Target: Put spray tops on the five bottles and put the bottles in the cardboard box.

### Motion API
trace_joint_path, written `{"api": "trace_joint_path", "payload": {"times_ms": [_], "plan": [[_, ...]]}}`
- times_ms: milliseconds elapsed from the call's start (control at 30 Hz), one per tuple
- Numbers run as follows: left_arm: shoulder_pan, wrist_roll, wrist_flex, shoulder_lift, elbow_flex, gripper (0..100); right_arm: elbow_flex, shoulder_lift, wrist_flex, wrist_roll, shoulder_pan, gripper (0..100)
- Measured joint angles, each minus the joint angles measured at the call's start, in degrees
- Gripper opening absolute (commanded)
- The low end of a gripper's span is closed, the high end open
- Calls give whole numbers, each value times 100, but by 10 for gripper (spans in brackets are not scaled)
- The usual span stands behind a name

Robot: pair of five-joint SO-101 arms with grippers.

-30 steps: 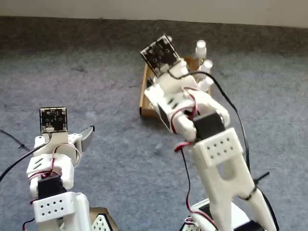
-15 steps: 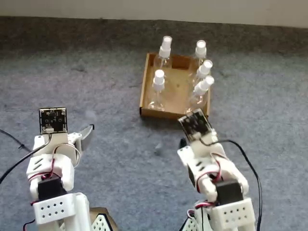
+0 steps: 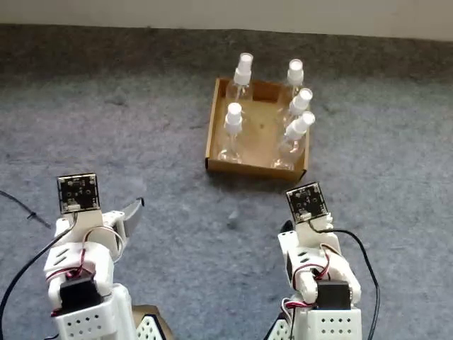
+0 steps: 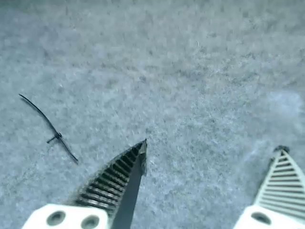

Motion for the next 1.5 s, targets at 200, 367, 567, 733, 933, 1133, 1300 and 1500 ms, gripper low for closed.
{"api": "trace_joint_path", "payload": {"times_ms": [200, 367, 567, 733, 933, 1133, 1300, 1500], "plan": [[9, 0, 9, 0, 677, 365, 9, 0, 220, 0, 18, 17], [9, 0, 9, 0, 703, 362, 9, 0, 941, 0, 18, 17], [9, 0, 9, 26, 712, 362, 9, -9, 1055, 9, 18, 17], [9, 0, 9, 26, 712, 362, 9, -9, 1055, 9, 18, 17], [9, 0, 9, 26, 712, 362, 9, -9, 1055, 9, 18, 17], [9, 0, 9, 26, 712, 362, 9, -9, 1055, 9, 18, 17], [9, 0, 9, 26, 712, 362, 9, -9, 1055, 9, 18, 17], [9, 0, 9, 26, 712, 362, 9, -9, 1055, 9, 18, 17]]}}
